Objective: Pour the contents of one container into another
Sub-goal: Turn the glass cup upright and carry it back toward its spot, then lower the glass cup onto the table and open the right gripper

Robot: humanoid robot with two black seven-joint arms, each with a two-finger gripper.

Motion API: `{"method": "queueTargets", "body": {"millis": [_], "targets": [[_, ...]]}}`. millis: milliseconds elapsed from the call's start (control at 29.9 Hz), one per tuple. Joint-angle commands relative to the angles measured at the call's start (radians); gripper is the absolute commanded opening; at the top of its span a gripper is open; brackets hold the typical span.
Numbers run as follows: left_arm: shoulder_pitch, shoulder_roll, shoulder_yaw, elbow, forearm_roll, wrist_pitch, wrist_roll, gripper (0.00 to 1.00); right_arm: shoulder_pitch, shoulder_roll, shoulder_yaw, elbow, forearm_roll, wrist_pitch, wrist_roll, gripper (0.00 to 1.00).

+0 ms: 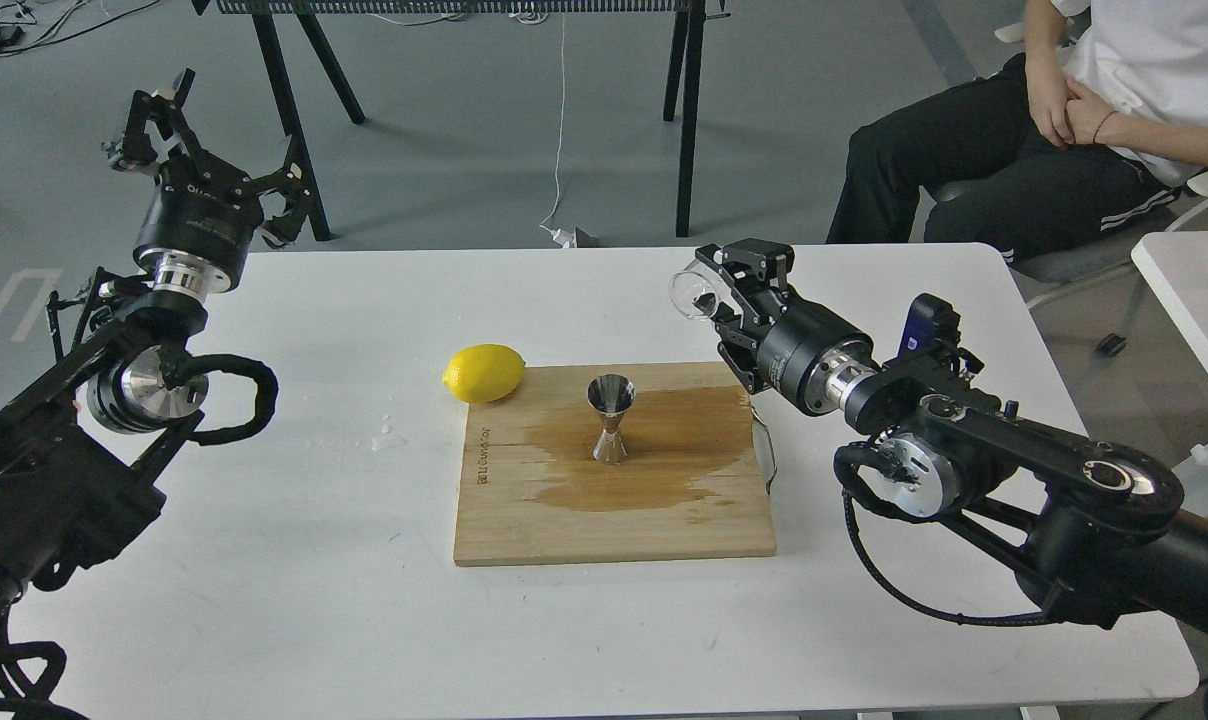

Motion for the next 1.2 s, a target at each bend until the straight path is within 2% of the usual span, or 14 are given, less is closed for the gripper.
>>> {"method": "queueTargets", "body": {"millis": [0,200,334,668,869,1169], "targets": [[-0.003,-0.001,0.002,0.000,0.000,0.000,0.002,1.00,-0.120,-0.001,0.180,-0.004,0.115,0.067,-0.062,0.31],[-0.003,-0.002,0.002,0.000,0.001,0.000,0.000,1.00,-0.268,0.000,0.393,-0.054,0.375,0.167,-0.134,0.31],[-0.003,-0.008,0.002,0.000,0.001,0.000,0.000,1.00,-0.336,0.009,0.456,-0.168,0.547,0.262,-0.172,0.31],[-0.003,-0.016,0.003,0.000,0.001,0.000,0.000,1.00,-0.350,0.043,0.456,-0.442,0.905,0.393,-0.184,0.31],[-0.003,-0.016,0.003,0.000,0.001,0.000,0.002,1.00,-0.351,0.132,0.482,-0.567,0.922,0.420,-0.189,0.32],[-0.003,-0.017,0.005,0.000,0.001,0.000,0.000,1.00,-0.351,0.186,0.504,-0.643,0.920,0.425,-0.201,0.33]]}}
